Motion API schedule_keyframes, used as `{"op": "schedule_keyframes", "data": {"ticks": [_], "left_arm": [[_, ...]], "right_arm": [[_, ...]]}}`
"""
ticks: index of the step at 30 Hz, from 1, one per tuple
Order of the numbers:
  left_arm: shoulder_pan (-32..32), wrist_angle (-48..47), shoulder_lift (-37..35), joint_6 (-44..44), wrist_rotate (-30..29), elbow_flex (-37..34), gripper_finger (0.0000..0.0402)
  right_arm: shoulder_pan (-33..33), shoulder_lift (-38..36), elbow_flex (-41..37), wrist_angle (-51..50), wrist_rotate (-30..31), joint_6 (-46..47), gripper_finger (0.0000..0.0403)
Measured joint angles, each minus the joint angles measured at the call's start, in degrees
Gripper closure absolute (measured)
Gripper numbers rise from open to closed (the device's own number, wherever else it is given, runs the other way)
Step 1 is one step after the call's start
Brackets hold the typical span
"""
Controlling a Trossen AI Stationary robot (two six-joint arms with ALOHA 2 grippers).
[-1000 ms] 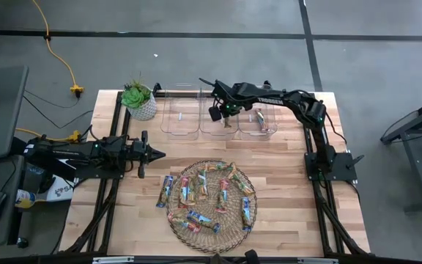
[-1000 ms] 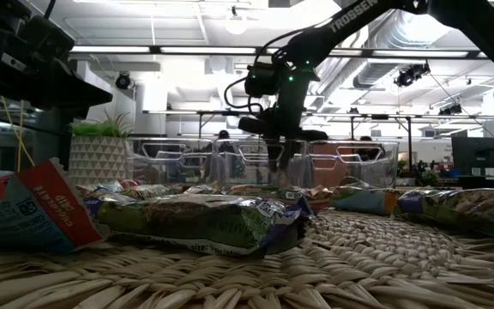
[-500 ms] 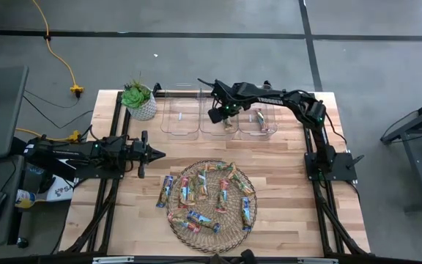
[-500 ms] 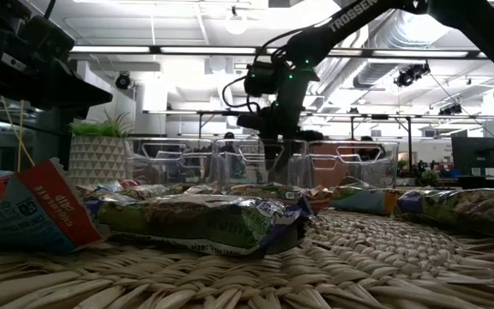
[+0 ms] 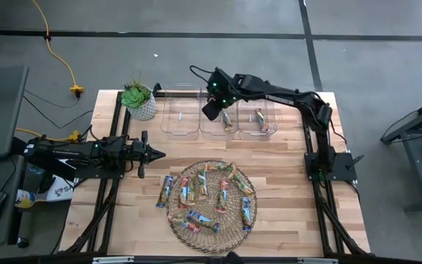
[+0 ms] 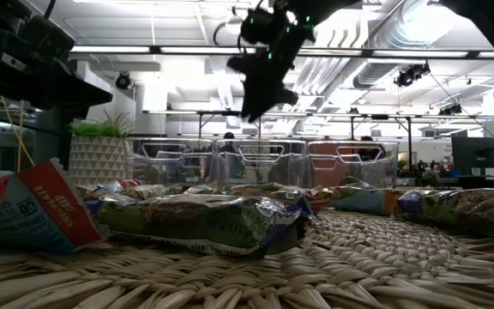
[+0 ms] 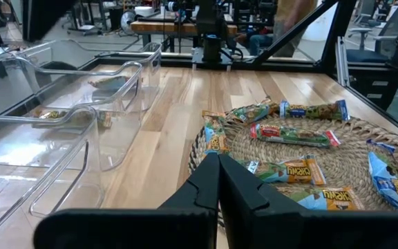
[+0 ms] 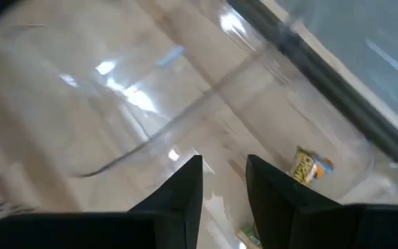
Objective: Pick and place Granola Bars by type
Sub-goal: Put the yellow granola bar into the middle transparent bin
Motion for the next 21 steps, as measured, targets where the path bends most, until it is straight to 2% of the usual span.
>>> {"op": "schedule_keyframes", "data": {"ticks": [7,10,15,21], "left_arm": [[-0.02,0.00,0.00,0.00,0.00,0.00,0.0400],[-0.01,0.00,0.00,-0.01,0.00,-0.02,0.0400],[-0.02,0.00,0.00,0.00,0.00,0.01,0.0400],[-0.01,0.00,0.00,0.00,0.00,-0.02,0.0400]], "right_arm": [[3.20,-5.14,0.38,-1.00,-12.07,-2.75,0.0308],[5.34,-6.38,0.38,-2.32,-15.03,-5.28,0.0308],[10.37,-6.70,0.29,-8.20,-14.82,-11.62,0.0308],[16.48,-6.66,-3.03,-10.48,-9.35,-18.41,0.0307]]}}
